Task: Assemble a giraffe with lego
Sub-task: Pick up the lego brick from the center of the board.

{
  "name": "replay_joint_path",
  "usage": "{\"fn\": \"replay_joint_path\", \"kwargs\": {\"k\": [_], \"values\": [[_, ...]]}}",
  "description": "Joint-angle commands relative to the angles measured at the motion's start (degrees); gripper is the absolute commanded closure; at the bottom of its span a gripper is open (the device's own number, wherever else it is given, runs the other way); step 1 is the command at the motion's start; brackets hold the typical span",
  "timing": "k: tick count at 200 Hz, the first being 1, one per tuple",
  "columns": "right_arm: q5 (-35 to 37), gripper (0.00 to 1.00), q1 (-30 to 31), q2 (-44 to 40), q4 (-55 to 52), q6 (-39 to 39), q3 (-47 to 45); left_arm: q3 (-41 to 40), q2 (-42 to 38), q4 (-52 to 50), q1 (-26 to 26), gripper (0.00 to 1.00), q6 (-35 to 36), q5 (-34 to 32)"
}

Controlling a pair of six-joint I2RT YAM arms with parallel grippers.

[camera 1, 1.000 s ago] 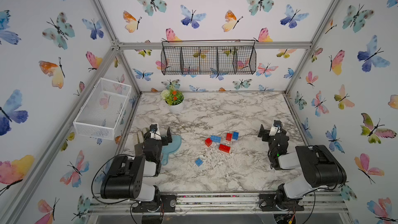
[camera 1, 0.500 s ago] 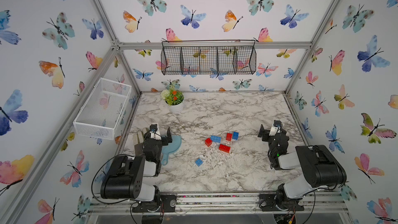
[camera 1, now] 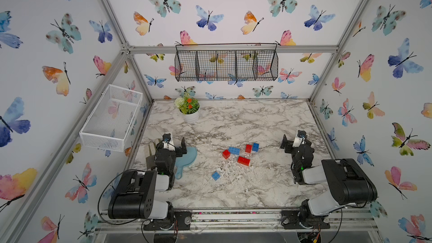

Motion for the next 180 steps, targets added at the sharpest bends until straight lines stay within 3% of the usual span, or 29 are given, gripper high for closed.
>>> {"fn": "replay_joint_path", "kwargs": {"k": [1,23,63,103,136,180], "values": [[1.0,0.01,0.3,-6.6,-11.7,0.3,3.5,3.2,-4.0,-8.0,-0.4,0.02,0.2,-2.1],[2.2,0.01,0.4,-11.2,-25.4,5.6,8.0,8.0,-8.0,-18.9,-4.2,0.02,0.7,-8.3],[2.0,0.01,1.3,-17.5,-50.0,13.4,16.4,15.1,-17.7,-35.4,-7.8,0.02,-7.4,-6.7],[-5.3,0.02,3.5,-25.6,-61.4,19.2,18.5,25.0,-23.1,-60.9,-19.6,0.02,-12.1,-14.4],[-11.8,0.02,5.8,-29.4,-73.1,20.7,22.5,26.7,-27.3,-74.4,-23.4,0.02,-20.7,-8.6],[-9.5,0.01,14.8,-32.3,-83.0,24.0,23.5,24.9,-30.5,-84.7,-28.4,0.02,-26.4,-4.0]]}}
